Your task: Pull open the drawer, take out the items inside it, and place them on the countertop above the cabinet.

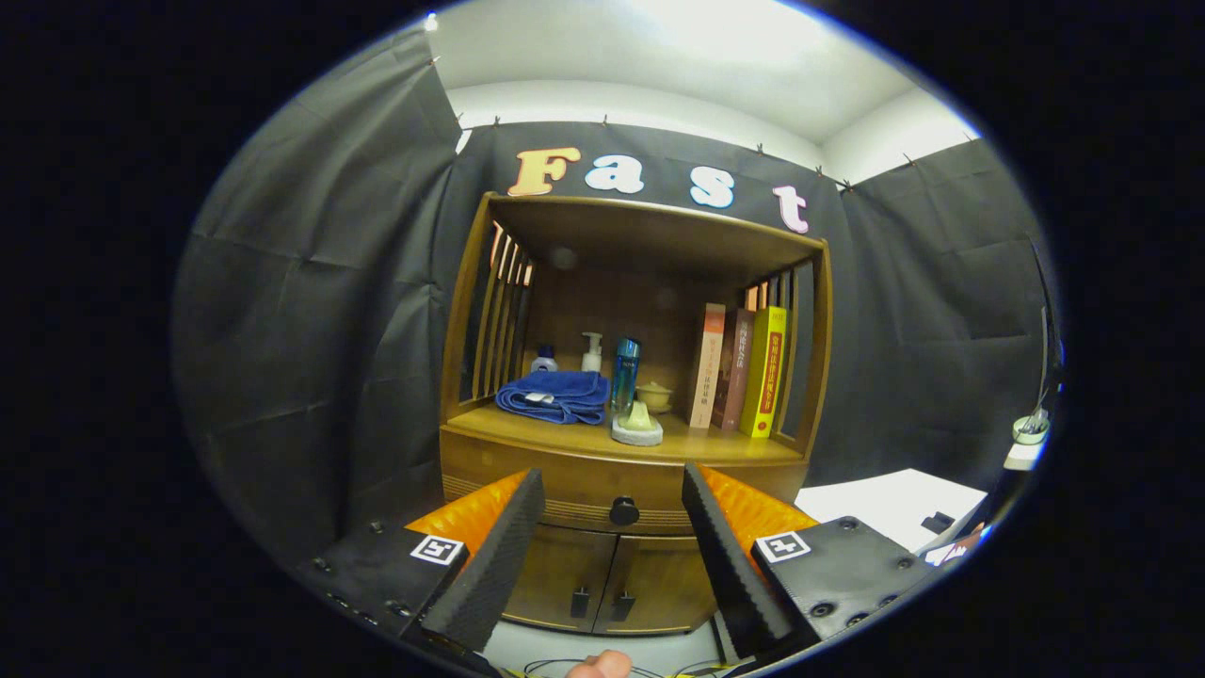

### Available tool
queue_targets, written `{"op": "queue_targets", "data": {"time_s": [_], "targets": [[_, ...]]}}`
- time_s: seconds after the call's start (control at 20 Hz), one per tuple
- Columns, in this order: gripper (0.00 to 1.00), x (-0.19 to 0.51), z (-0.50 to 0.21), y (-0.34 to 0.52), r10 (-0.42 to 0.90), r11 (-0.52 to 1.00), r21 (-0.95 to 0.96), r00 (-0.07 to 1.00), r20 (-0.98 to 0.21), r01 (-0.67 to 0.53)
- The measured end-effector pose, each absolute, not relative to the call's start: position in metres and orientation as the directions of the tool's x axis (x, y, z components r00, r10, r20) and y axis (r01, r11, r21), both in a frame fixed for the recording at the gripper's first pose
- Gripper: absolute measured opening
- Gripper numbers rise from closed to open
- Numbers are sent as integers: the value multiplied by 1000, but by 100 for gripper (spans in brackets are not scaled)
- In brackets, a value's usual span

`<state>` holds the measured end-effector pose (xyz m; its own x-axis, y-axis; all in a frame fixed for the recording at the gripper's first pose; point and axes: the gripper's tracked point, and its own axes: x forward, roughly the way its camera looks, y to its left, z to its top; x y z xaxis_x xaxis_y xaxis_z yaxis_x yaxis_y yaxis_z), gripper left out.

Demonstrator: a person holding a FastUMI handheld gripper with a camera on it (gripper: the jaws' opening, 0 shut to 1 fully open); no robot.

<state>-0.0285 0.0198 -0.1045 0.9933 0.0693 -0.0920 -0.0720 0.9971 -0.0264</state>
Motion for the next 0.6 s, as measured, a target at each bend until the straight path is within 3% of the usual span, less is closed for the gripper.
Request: {"op": "queue_targets", "data": {"time_s": [0.6], "targets": [[97, -32, -104, 20, 74, 997, 25, 995, -61, -72]]}}
